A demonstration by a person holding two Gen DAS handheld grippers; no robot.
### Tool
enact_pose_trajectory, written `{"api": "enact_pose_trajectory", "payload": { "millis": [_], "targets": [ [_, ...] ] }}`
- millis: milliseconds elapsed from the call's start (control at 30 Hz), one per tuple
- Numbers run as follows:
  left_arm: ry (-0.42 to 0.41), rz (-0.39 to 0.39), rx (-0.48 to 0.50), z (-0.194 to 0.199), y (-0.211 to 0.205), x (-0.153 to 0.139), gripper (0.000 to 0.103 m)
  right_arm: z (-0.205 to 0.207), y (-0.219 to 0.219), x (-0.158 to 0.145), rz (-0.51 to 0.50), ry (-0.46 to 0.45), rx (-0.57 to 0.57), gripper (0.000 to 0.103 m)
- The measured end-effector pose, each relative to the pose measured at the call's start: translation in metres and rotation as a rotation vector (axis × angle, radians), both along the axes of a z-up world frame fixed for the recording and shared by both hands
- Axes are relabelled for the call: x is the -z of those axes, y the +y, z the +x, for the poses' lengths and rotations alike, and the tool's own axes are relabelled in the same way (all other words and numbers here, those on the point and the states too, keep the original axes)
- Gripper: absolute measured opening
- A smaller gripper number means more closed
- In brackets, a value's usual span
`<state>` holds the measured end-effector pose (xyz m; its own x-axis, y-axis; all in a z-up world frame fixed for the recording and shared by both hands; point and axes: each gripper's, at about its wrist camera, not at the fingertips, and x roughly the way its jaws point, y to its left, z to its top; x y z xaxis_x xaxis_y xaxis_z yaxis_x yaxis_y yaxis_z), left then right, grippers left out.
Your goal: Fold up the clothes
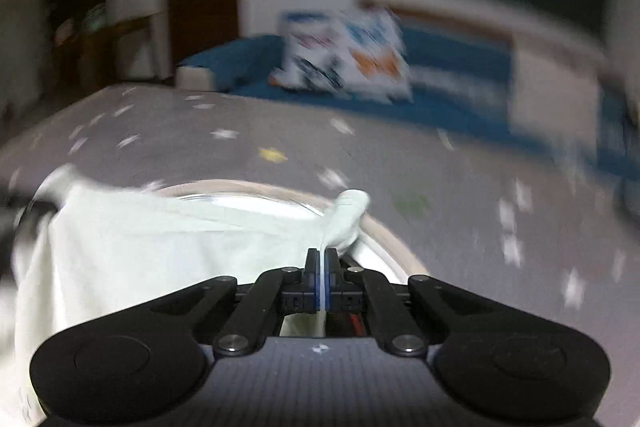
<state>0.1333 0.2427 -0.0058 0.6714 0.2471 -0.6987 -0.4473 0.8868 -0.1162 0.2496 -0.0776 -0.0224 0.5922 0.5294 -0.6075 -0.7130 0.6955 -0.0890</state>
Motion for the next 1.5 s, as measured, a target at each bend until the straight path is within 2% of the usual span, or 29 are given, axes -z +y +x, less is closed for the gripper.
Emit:
{"api": "enact_pose_trajectory", "payload": {
  "millis": [67, 133, 200, 233, 367, 567, 633, 700, 733, 900, 933, 967, 1000, 1167, 1300, 1433, 1500],
  "targets": [
    [0.001, -0.003, -0.001, 0.001, 0.001, 0.002, 0.008, -0.027, 0.012, -0.002, -0.034, -0.05, -0.131, 0.002],
    [0.0, -0.006, -0.003, 0.0, 0.001, 0.003, 0.008, -0.045, 0.02, -0.002, -0.048, -0.037, -0.223, 0.005],
    [-0.001, -0.009, -0.004, 0.0, 0.001, 0.004, 0.008, -0.057, 0.026, 0.0, -0.058, -0.018, -0.268, 0.011],
    [-0.002, -0.01, -0.004, 0.0, 0.001, 0.004, 0.009, -0.058, 0.026, 0.0, -0.049, 0.009, -0.282, 0.011],
    [-0.005, -0.014, -0.005, 0.0, 0.003, 0.004, 0.01, -0.052, 0.018, -0.007, 0.017, 0.13, -0.287, 0.012],
    [-0.006, -0.017, -0.009, 0.0, 0.004, 0.005, 0.012, -0.023, 0.004, -0.013, 0.073, 0.167, -0.204, 0.018],
    [-0.005, -0.022, -0.011, 0.0, 0.004, 0.004, 0.014, -0.018, 0.008, -0.01, 0.059, 0.165, -0.212, 0.023],
    [-0.005, -0.021, -0.014, -0.001, 0.004, 0.003, 0.019, -0.021, 0.017, -0.005, 0.026, 0.142, -0.24, 0.036],
    [-0.006, -0.022, -0.016, -0.001, 0.005, 0.003, 0.022, -0.023, 0.021, -0.003, 0.009, 0.127, -0.259, 0.037],
    [-0.016, -0.024, -0.009, -0.001, 0.005, 0.0, 0.033, -0.032, 0.042, 0.006, -0.071, 0.013, -0.3, 0.034],
    [-0.016, -0.025, -0.007, -0.002, 0.005, -0.001, 0.036, -0.032, 0.044, 0.008, -0.083, -0.002, -0.298, 0.028],
    [-0.016, -0.025, -0.005, -0.002, 0.005, -0.001, 0.037, -0.029, 0.046, 0.01, -0.092, -0.002, -0.286, 0.011],
    [-0.018, -0.025, -0.004, -0.002, 0.005, -0.001, 0.039, -0.027, 0.047, 0.012, -0.101, -0.001, -0.275, 0.008],
    [-0.032, -0.034, -0.004, -0.002, 0.009, -0.004, 0.043, -0.012, 0.025, -0.004, -0.027, -0.004, -0.187, 0.005],
    [-0.027, -0.073, 0.003, 0.01, 0.013, 0.001, 0.038, 0.017, -0.004, -0.019, 0.033, 0.024, -0.056, 0.005],
    [-0.019, -0.085, 0.037, 0.027, 0.01, 0.003, 0.011, 0.044, -0.029, -0.024, 0.081, 0.066, 0.052, 0.004],
    [-0.035, -0.065, 0.057, 0.035, 0.006, -0.001, 0.007, 0.056, -0.04, -0.023, 0.095, 0.084, 0.091, 0.004]
  ]
}}
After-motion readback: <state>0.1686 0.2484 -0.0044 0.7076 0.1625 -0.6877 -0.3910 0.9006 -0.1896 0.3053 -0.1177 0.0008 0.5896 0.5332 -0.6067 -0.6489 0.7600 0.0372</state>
